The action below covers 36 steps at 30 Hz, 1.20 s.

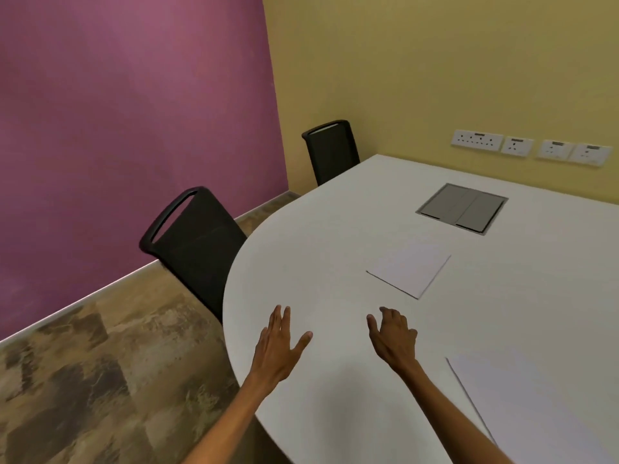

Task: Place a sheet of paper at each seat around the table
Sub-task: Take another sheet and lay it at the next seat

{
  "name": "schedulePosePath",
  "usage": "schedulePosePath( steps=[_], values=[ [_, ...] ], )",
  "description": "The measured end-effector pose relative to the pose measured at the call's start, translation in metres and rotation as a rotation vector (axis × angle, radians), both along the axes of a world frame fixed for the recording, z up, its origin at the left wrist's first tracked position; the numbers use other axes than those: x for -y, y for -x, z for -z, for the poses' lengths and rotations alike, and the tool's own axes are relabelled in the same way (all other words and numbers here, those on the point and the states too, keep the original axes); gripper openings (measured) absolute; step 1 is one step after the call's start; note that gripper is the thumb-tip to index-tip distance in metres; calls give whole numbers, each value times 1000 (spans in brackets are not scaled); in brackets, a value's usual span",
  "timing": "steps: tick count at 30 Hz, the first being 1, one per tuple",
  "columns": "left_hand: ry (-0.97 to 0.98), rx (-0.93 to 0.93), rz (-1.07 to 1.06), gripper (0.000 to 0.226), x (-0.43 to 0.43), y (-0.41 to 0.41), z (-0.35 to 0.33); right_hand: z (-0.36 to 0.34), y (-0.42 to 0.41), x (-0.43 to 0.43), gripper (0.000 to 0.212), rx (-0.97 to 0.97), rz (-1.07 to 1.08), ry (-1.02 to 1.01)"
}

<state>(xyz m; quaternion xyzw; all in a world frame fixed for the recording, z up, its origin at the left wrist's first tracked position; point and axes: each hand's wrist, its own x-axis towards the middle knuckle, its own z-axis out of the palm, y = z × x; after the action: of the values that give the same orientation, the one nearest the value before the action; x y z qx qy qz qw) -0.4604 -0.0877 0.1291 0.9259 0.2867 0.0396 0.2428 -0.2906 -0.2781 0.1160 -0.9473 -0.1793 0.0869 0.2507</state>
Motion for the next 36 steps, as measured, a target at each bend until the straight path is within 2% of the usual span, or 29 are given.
schedulePosePath(
  steps=[5,12,18,26,32,36],
  values=[
    [15,-21,85,86,-35,-61,1,2,-42,-18,54,0,104,48],
    [-48,29,270,68,-76,-159,17,6,-97,-30,49,-15,343,55],
    [23,17,386,63,-110,-239,34,10,-135,-43,44,-39,563,53],
    [107,-39,459,65,-133,-326,65,33,-171,-56,42,-87,766,90],
    [157,-104,485,78,-130,-378,98,65,-211,-69,45,-104,813,115],
    [209,-108,425,83,-125,-413,121,91,-241,-79,51,-143,840,104]
  ],
)
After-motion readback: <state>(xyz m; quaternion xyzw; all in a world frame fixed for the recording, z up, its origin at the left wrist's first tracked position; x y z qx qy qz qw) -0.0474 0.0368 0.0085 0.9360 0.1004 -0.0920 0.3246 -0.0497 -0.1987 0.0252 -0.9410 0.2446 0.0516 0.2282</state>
